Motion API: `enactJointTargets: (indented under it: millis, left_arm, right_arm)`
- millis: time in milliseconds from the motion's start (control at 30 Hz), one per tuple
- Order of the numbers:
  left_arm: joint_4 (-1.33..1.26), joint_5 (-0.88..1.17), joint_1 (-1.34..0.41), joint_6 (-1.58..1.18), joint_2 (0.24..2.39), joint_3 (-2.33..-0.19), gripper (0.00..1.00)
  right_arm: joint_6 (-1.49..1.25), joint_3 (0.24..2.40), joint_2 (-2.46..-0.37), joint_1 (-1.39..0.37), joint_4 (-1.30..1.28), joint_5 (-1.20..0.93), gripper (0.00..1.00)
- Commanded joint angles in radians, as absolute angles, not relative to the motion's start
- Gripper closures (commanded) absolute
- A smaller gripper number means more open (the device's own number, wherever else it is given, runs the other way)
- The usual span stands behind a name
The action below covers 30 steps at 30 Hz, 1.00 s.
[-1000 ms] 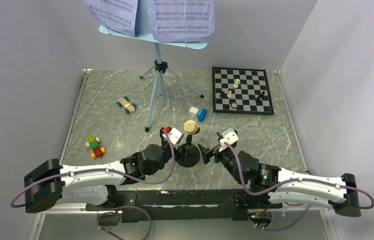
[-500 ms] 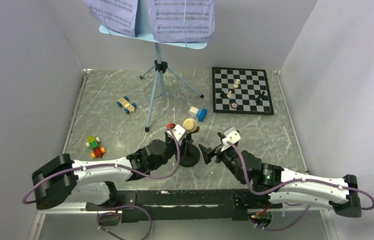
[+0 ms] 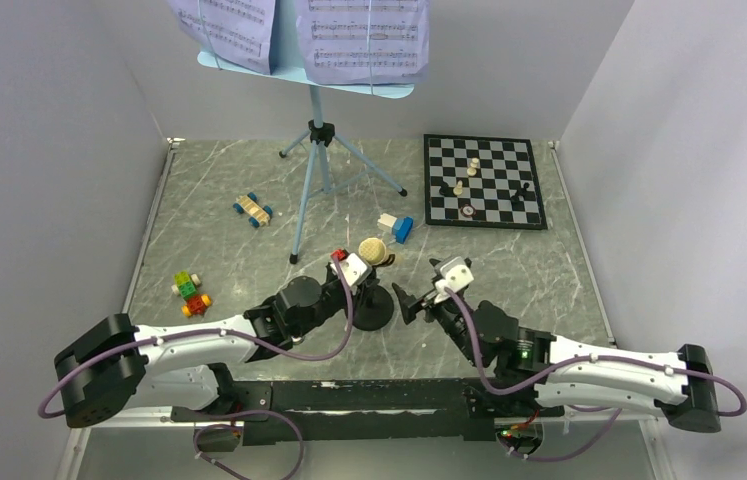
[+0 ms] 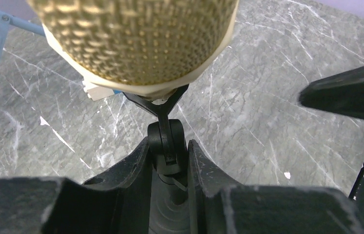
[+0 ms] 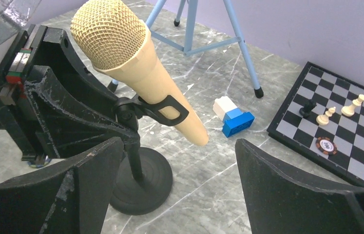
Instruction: Pack up the instrument practice props
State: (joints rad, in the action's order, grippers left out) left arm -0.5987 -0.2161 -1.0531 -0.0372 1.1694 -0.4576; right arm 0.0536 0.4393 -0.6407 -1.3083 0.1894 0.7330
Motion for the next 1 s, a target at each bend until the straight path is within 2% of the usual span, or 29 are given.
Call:
enactJointTargets:
  millis: [0, 367, 633, 967]
  left_arm:
    - [-0.606, -0.187, -1.040, 0.035, 1.145, -0.434, 1.00]
    - [-0.608, -0.124, -1.038, -0.036, 1.175, -0.423, 1.00]
    - [-0.564, -0.109, -1.034, -0.046, 1.170, -0.435, 1.00]
    - [-0.515, -0.075, -1.023, -0.051, 1.176, -0.472, 1.00]
  right_arm:
    - [0.215, 0.414, -0.710, -1.305, 0.431, 0.756, 0.11]
    - [0.488, 0.358, -0.900, -1.272, 0.849, 0.679, 0.10]
    - [0.398, 0.389, -0.911, -1.127, 0.784, 0.504, 0.09]
    - [0.350, 0.428, -0.898, -1.113, 0.637, 0.343, 0.07]
